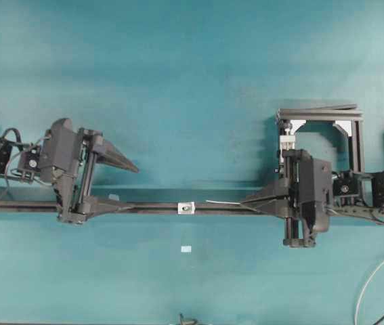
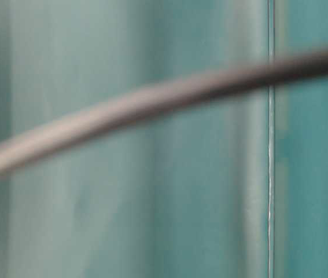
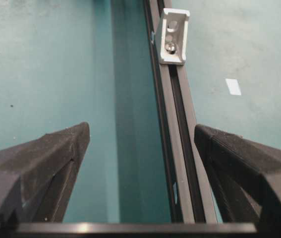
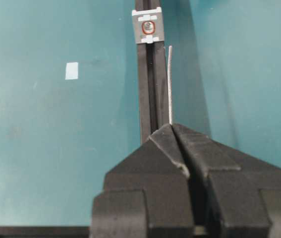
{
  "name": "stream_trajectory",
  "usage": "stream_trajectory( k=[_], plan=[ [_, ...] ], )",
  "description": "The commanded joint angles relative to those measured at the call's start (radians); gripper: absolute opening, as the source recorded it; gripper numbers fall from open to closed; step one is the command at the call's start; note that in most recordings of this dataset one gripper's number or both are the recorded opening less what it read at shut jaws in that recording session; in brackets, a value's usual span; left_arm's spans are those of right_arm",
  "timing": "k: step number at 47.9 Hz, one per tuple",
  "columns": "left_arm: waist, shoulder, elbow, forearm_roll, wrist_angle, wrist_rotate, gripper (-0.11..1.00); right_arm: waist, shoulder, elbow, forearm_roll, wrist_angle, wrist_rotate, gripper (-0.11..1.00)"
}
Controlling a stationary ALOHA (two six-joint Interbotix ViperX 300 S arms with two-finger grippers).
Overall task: Insert the wire through the hole in the metal fitting marked with a red label.
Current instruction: 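Align the wire tip with the red-ringed hole in the bracket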
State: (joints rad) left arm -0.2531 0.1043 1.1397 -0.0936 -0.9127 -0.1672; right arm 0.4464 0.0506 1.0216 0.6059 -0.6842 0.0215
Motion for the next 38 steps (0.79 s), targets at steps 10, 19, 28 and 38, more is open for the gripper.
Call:
stream_trajectory(
  k=[10, 19, 28, 38],
  plan=[
    [-0.014, 0.014, -0.029, -0.002, -0.011, -0.002, 0.69, 0.023, -0.002, -0.017, 0.002, -0.028, -0.002, -0.01],
    [-0.021, 0.014, -0.029, 0.0, -0.011, 0.003, 0.69, 0.034, 0.017, -0.017, 0.002, -0.051, -0.003, -0.01],
    [-0.025, 0.015, -0.029, 0.002, -0.009, 0.003, 0.69, 0.038, 0.029, -0.021, 0.002, -0.055, -0.003, -0.01],
    [-0.025, 0.026, -0.032, 0.002, -0.011, 0.003, 0.68, 0.038, 0.031, -0.021, 0.002, -0.057, -0.003, -0.01]
  ],
)
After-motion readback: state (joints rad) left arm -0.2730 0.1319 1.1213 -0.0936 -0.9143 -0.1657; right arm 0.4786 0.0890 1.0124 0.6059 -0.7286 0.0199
